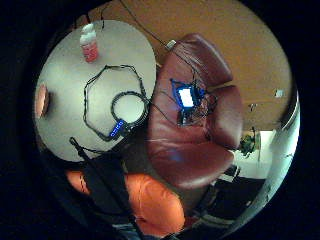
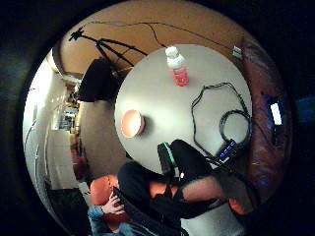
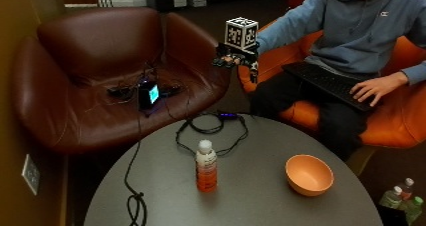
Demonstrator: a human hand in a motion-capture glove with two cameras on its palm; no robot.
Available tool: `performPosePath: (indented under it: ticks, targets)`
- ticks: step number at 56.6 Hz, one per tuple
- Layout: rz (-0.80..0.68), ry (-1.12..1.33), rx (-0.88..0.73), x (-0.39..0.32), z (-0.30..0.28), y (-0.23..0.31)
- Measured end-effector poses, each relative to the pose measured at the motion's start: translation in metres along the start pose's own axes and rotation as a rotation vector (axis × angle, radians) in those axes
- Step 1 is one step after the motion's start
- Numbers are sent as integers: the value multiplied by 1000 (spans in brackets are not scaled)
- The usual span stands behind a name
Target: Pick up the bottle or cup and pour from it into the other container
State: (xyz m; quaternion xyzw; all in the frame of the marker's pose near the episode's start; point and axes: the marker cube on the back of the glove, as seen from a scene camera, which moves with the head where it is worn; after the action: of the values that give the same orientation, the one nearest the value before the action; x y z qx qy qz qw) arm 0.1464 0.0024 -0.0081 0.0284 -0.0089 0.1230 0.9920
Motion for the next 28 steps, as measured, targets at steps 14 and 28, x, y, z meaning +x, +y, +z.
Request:
performPosePath:
  ticks: [14,28]
  targets:
    - [47,6,-31,27,9,-11]
    - [60,32,-68,40,21,-40]
